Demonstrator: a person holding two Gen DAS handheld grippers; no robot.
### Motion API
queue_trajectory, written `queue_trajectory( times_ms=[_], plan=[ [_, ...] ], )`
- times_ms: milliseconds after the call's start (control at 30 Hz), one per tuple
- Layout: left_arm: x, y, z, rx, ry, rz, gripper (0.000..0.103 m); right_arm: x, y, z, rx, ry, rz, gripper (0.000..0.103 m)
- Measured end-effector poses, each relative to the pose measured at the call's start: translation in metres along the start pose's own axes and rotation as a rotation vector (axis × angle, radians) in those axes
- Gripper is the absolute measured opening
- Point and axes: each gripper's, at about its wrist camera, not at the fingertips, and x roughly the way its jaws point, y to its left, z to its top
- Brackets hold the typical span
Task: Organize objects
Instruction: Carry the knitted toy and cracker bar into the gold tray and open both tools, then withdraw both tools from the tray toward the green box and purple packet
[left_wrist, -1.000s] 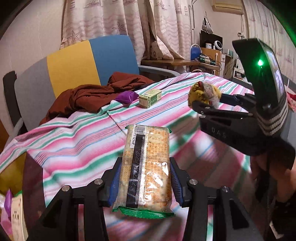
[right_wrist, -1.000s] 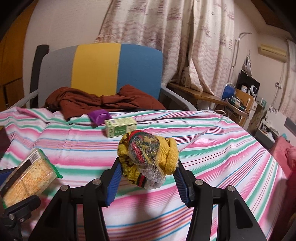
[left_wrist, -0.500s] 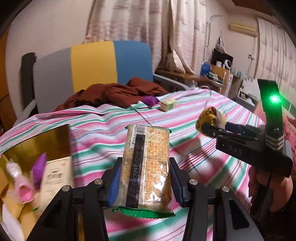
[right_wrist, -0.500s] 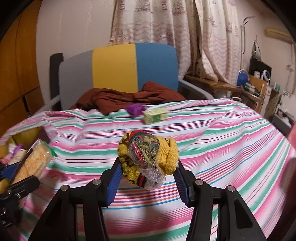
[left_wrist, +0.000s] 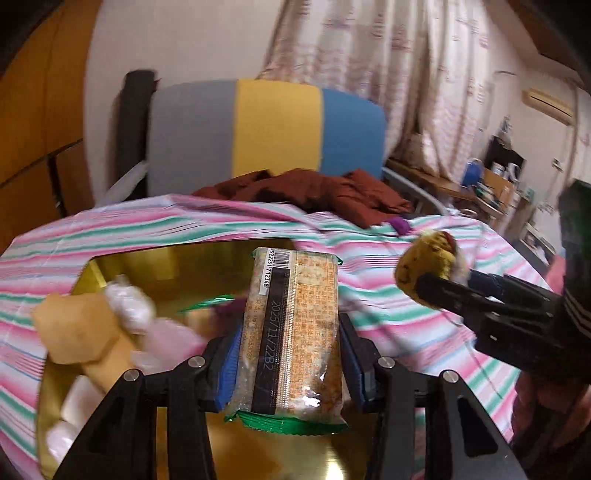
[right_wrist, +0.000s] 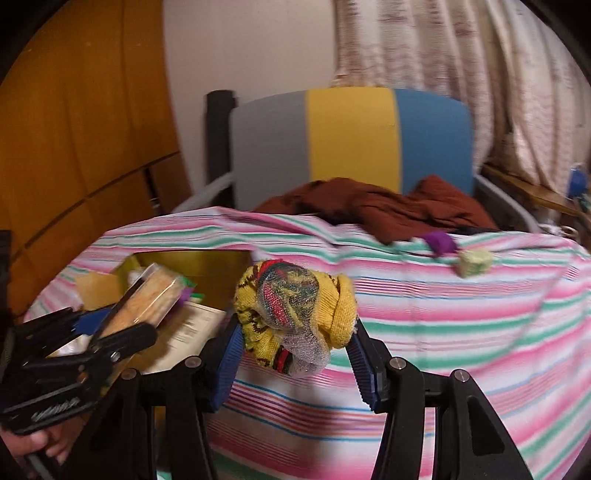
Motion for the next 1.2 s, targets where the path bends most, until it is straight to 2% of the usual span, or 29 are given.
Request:
queue_trajectory(
  times_ms=[67, 233, 433, 467, 533, 600, 667, 733, 1000, 1200],
  plan=[
    [0.004, 0.023, 0.006, -0.043, 0.015, 0.024, 0.048, 0.013, 0.016, 0.008, -0.009, 0.021, 0.031, 0.055],
    [0.026, 0.067, 0.020, -0.119, 0.112, 0.041, 0.048, 0.039, 0.044, 0.023, -0.019, 0.069, 0.092, 0.055],
    [0.045, 0.091, 0.031, -0.172, 0.135, 0.043, 0.048, 0.080, 0.064, 0.033, 0.000, 0.143, 0.129, 0.058],
    [0.051, 0.093, 0.033, -0.183, 0.148, 0.038, 0.048, 0.086, 0.065, 0.034, 0.012, 0.152, 0.125, 0.059],
    [0.060, 0.098, 0.037, -0.211, 0.176, 0.055, 0.048, 0.090, 0.063, 0.036, 0.038, 0.144, 0.105, 0.072],
    [0.059, 0.099, 0.039, -0.219, 0.168, 0.054, 0.051, 0.084, 0.059, 0.036, 0.066, 0.115, 0.096, 0.081],
    [0.055, 0.099, 0.041, -0.224, 0.139, 0.052, 0.054, 0.074, 0.057, 0.034, 0.060, 0.087, 0.087, 0.081],
    [0.052, 0.100, 0.043, -0.239, 0.120, 0.050, 0.063, 0.068, 0.055, 0.033, 0.050, 0.070, 0.086, 0.081],
    [0.027, 0.109, 0.037, -0.359, 0.053, 0.097, 0.064, 0.051, 0.042, 0.023, 0.074, 0.051, 0.081, 0.081],
    [0.020, 0.094, 0.025, -0.352, 0.048, 0.101, 0.064, 0.047, 0.033, 0.014, 0.099, 0.059, 0.083, 0.082]
  ],
)
